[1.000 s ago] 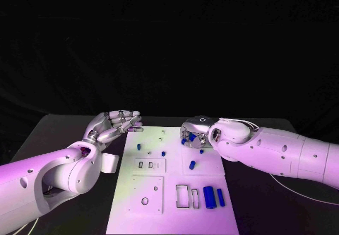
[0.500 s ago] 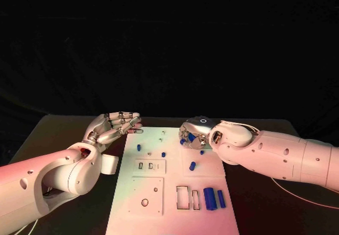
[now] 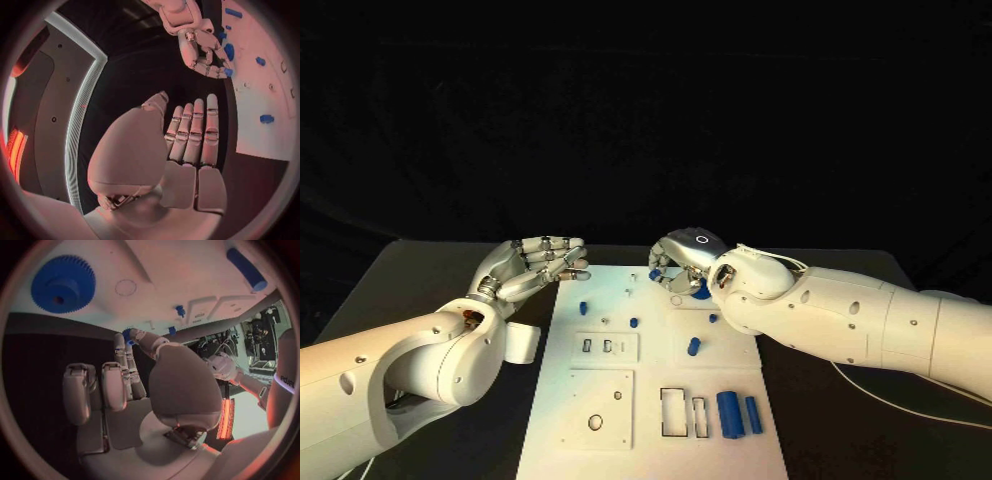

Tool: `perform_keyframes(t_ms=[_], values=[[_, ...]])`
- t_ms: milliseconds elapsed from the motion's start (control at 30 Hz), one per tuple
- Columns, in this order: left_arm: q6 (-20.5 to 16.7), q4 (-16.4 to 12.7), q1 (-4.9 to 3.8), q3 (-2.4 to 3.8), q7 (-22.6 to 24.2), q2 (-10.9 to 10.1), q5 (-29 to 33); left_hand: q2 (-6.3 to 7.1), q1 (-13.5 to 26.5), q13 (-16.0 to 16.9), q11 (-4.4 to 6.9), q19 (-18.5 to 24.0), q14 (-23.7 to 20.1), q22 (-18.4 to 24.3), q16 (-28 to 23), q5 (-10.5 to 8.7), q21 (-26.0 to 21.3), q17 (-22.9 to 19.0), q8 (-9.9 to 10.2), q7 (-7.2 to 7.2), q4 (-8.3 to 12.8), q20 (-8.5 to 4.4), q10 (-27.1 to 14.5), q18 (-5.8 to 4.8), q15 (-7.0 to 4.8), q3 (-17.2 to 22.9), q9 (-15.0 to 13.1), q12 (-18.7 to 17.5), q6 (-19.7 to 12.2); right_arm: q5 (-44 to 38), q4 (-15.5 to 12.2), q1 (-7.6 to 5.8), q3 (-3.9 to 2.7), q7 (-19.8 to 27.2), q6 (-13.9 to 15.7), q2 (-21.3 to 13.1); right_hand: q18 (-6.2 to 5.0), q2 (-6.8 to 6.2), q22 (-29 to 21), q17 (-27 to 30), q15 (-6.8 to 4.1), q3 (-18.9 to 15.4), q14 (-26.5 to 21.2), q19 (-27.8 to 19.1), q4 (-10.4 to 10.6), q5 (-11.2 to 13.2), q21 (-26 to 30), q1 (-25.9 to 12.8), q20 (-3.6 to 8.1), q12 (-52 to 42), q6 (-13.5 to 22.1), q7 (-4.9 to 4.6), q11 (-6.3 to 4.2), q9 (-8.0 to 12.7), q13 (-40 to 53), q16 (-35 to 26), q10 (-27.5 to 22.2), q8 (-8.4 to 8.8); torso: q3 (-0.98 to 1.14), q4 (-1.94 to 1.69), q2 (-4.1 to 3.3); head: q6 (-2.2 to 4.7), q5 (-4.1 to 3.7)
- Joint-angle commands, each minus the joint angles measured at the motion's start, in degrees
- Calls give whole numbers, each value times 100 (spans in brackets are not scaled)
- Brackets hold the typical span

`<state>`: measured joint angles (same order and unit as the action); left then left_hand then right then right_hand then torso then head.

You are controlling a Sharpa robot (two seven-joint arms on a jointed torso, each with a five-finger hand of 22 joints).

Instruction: Assemble the parts on the task board

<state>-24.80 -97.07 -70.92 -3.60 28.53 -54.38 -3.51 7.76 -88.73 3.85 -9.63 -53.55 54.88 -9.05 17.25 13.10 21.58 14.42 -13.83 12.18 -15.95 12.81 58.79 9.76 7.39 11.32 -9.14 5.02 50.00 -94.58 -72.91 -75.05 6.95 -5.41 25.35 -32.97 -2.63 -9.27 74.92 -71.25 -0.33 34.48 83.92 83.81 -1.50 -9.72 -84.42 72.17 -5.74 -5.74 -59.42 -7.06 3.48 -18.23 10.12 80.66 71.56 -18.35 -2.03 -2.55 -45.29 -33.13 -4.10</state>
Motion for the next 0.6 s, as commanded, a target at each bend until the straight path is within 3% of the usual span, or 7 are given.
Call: perform_keyframes(t_ms=[33,400,600], values=[[111,-7,-9,6,12,30,28,22,-21,-9,-21,-51,15,-9,-18,-37,22,7,24,35,2,6,8,69,-1,41,-2,-36,-15,76,147,5,-3,-78,326,141,50,36,583,-11,-49,22,276,57,7,13,-5,-7,38,-4,-34,-1,-4,-119,5,38,27,-13,-5,-13,-14,-1,10],[120,9,-10,5,5,71,32,22,-21,-9,-21,-51,15,-9,-18,-37,22,7,24,35,2,6,8,69,-1,41,-2,-36,-15,176,570,99,-4,5,333,509,45,25,561,-1,-42,28,274,38,13,8,9,-24,37,21,4,-15,8,-137,7,38,3,-5,-6,-34,-35,-9,39],[121,21,-10,5,-4,80,33,22,-21,-9,-21,-51,15,-9,-18,-37,22,7,24,35,2,6,8,69,-1,41,-2,-36,-15,214,646,135,-5,57,278,568,46,14,566,-2,-39,23,274,38,21,12,6,-40,35,25,18,-20,12,-145,11,40,4,-3,-8,-50,-43,-17,37]])
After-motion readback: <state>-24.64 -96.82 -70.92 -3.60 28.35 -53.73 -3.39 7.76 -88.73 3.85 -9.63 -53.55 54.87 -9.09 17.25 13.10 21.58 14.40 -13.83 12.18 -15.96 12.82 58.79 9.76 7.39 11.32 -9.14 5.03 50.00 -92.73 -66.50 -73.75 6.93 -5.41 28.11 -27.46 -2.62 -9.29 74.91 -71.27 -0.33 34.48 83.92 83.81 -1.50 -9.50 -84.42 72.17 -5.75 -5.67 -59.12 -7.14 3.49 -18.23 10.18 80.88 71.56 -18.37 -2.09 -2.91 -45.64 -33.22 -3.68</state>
